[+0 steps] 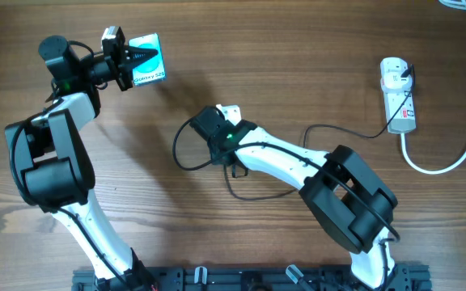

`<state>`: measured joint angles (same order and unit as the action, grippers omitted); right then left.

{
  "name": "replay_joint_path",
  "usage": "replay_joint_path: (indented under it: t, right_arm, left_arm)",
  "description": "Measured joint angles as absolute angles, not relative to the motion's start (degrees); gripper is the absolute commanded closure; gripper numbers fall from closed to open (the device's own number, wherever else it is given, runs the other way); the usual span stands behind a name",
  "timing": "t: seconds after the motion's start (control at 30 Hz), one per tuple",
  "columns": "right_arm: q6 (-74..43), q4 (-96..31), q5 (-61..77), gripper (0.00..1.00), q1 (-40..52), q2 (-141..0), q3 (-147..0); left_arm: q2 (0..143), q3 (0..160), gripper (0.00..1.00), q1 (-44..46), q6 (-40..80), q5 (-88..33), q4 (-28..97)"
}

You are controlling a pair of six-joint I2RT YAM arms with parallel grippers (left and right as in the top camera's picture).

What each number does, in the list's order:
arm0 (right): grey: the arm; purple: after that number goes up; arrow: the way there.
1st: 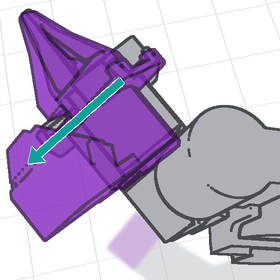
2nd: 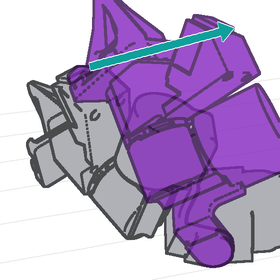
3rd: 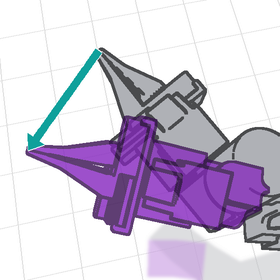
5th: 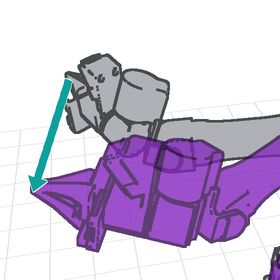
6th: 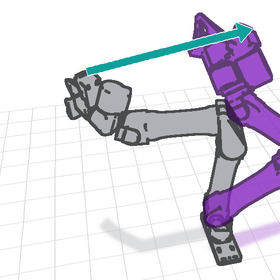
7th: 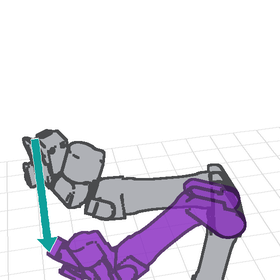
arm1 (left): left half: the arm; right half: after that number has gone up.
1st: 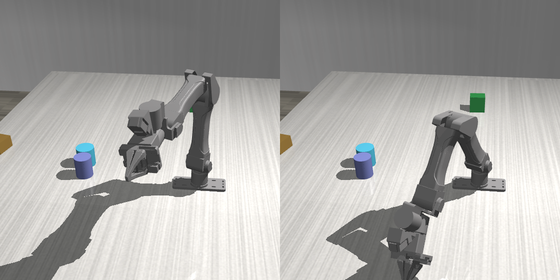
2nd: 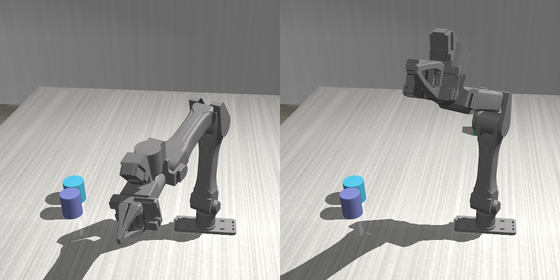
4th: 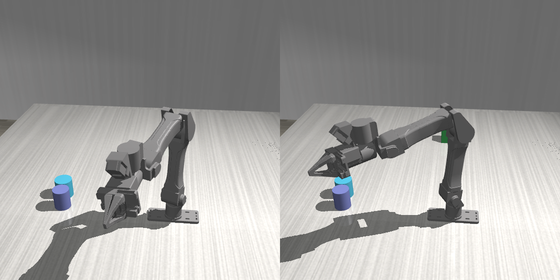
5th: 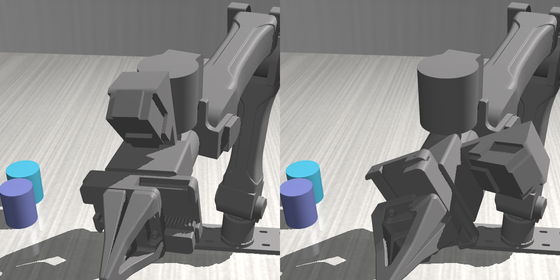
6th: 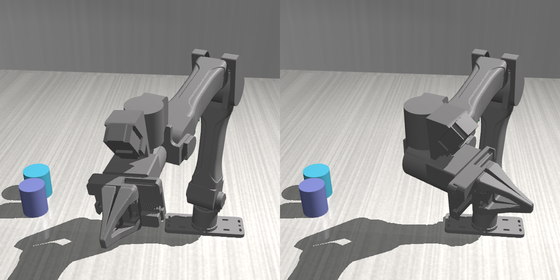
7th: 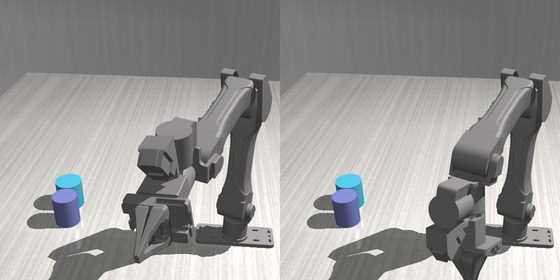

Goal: Plug charger to phone and switch on socket

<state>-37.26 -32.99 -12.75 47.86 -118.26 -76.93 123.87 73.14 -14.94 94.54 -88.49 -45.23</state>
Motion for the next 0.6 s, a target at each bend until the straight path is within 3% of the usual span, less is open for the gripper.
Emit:
replay_joint_path:
  t: [0.27,0.6]
  right_arm:
    - [-39.1,-32.5,-12.7,0.95,47.2,-119.0,-77.8]
    - [-43.3,-31.8,-6.2,0.95,45.0,-119.0,-78.2]
  left_arm:
    - [123.9,73.1,0.96,-14.9,94.5,-88.5,-45.2]
    - [123.9,73.1,0.96,-14.9,94.5,-88.5,-45.2]
